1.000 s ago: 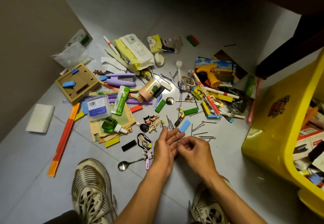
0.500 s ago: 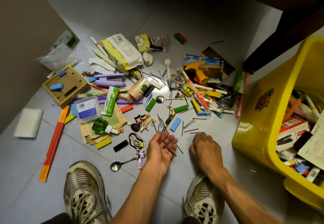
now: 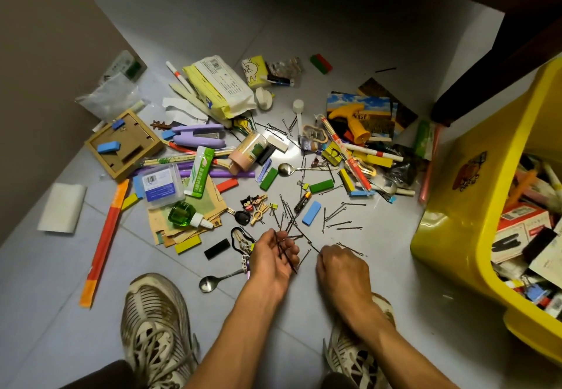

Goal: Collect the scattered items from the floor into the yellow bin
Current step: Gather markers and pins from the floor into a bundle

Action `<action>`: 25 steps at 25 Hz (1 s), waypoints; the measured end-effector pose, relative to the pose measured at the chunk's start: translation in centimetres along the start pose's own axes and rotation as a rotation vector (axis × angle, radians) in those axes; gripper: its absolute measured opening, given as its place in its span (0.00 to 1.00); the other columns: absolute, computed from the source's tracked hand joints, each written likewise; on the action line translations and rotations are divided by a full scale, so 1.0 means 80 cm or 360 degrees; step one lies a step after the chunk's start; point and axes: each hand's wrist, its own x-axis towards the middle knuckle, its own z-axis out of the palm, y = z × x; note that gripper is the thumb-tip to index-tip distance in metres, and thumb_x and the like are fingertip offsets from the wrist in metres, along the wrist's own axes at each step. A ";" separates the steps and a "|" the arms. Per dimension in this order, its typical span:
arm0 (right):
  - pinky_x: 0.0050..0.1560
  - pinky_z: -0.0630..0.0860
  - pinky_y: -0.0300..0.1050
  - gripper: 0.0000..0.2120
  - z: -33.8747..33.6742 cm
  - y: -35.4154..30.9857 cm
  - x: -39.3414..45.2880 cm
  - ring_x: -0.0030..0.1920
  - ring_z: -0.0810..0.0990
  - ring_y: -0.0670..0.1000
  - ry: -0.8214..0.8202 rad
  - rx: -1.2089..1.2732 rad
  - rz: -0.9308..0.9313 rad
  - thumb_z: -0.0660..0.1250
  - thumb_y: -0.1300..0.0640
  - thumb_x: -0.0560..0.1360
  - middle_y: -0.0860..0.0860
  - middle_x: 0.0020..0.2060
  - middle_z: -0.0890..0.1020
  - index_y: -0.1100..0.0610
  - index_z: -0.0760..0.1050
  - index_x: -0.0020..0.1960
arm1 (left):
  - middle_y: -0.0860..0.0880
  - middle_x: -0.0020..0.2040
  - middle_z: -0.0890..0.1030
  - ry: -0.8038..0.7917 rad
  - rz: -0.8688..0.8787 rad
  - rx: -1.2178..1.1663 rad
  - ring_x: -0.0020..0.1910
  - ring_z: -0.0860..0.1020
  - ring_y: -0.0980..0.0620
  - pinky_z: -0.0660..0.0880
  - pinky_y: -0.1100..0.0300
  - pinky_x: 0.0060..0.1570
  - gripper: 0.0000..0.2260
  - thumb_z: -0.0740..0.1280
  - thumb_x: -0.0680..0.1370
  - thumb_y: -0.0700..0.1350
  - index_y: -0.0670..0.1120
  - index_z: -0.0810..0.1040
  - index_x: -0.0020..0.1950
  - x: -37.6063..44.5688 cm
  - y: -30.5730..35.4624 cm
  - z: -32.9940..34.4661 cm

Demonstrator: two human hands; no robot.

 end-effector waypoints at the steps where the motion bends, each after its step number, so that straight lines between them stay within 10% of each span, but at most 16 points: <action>1: 0.38 0.71 0.45 0.07 -0.003 -0.006 0.006 0.41 0.79 0.53 -0.0021 -0.0014 0.0022 0.62 0.53 0.78 0.51 0.42 0.81 0.54 0.77 0.47 | 0.46 0.30 0.78 0.0009 0.0026 0.0029 0.30 0.76 0.49 0.71 0.60 0.31 0.14 0.57 0.83 0.47 0.42 0.76 0.44 -0.001 0.001 -0.003; 7: 0.30 0.70 0.36 0.08 -0.050 -0.038 0.017 0.30 0.76 0.41 -0.0170 0.0945 0.0078 0.67 0.43 0.65 0.41 0.27 0.77 0.47 0.75 0.34 | 0.42 0.35 0.79 -0.0034 0.0119 0.0000 0.34 0.79 0.46 0.78 0.53 0.38 0.13 0.53 0.80 0.33 0.40 0.74 0.59 -0.004 0.004 -0.003; 11: 0.33 0.69 0.30 0.06 -0.046 -0.044 0.010 0.35 0.79 0.41 -0.0067 0.1217 0.0116 0.70 0.46 0.73 0.41 0.33 0.81 0.47 0.82 0.43 | 0.43 0.32 0.77 -0.0120 -0.0002 -0.0273 0.31 0.77 0.47 0.78 0.55 0.32 0.13 0.55 0.82 0.46 0.40 0.76 0.51 -0.007 0.004 -0.003; 15: 0.42 0.72 0.41 0.12 -0.024 -0.036 0.032 0.47 0.80 0.52 0.0039 0.0487 0.0003 0.64 0.49 0.78 0.49 0.48 0.82 0.52 0.78 0.58 | 0.47 0.28 0.70 0.0094 0.0075 -0.0215 0.28 0.68 0.51 0.66 0.59 0.28 0.14 0.55 0.82 0.49 0.43 0.72 0.42 0.000 0.012 -0.017; 19: 0.36 0.73 0.46 0.03 -0.009 -0.047 0.050 0.40 0.80 0.57 0.0043 -0.0049 -0.0323 0.67 0.59 0.76 0.55 0.41 0.83 0.57 0.79 0.47 | 0.49 0.24 0.65 0.0130 0.0066 -0.0191 0.23 0.64 0.52 0.61 0.62 0.23 0.18 0.55 0.82 0.53 0.45 0.70 0.36 0.004 0.026 -0.028; 25: 0.33 0.73 0.40 0.07 -0.035 -0.062 0.046 0.31 0.77 0.44 -0.0037 0.0904 0.0006 0.68 0.49 0.70 0.45 0.30 0.80 0.53 0.80 0.39 | 0.45 0.28 0.75 0.0096 0.0031 -0.0172 0.28 0.74 0.48 0.72 0.59 0.31 0.16 0.54 0.83 0.49 0.41 0.75 0.45 0.010 0.026 -0.021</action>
